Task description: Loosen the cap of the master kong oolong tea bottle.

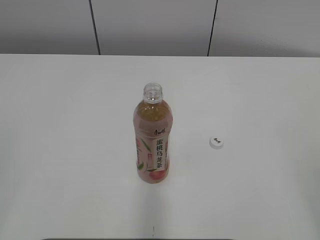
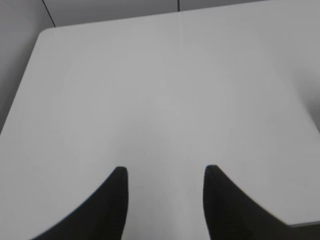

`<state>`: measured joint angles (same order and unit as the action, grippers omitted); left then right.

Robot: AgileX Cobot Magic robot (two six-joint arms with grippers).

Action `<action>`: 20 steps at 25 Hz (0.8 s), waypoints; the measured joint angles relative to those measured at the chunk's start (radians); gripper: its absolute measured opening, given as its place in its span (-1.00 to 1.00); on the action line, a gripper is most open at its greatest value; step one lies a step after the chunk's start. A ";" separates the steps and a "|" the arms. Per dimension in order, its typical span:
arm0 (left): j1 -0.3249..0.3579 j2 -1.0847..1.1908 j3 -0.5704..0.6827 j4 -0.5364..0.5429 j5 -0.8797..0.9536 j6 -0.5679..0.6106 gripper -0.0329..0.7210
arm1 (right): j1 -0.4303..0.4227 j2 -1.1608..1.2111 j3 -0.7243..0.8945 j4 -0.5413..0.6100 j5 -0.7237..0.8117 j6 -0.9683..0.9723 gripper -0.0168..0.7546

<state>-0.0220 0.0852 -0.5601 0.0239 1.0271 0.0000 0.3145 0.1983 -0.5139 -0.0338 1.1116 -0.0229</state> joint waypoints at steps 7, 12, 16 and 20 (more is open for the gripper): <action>0.000 -0.091 0.004 0.002 -0.001 0.005 -0.10 | 0.000 -0.201 0.001 -0.002 -0.003 -0.009 0.24; 0.000 -0.091 0.004 0.003 -0.002 0.008 -0.12 | 0.000 -0.205 0.001 -0.009 -0.007 -0.009 0.24; 0.000 -0.091 0.004 0.003 -0.003 0.008 -0.17 | 0.000 -0.205 0.001 -0.011 -0.007 -0.009 0.24; 0.000 -0.091 0.004 0.003 -0.003 0.009 -0.20 | 0.000 -0.205 0.001 -0.011 -0.008 -0.010 0.24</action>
<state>-0.0223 -0.0061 -0.5559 0.0271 1.0245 0.0088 0.3145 -0.0066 -0.5126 -0.0446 1.1038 -0.0330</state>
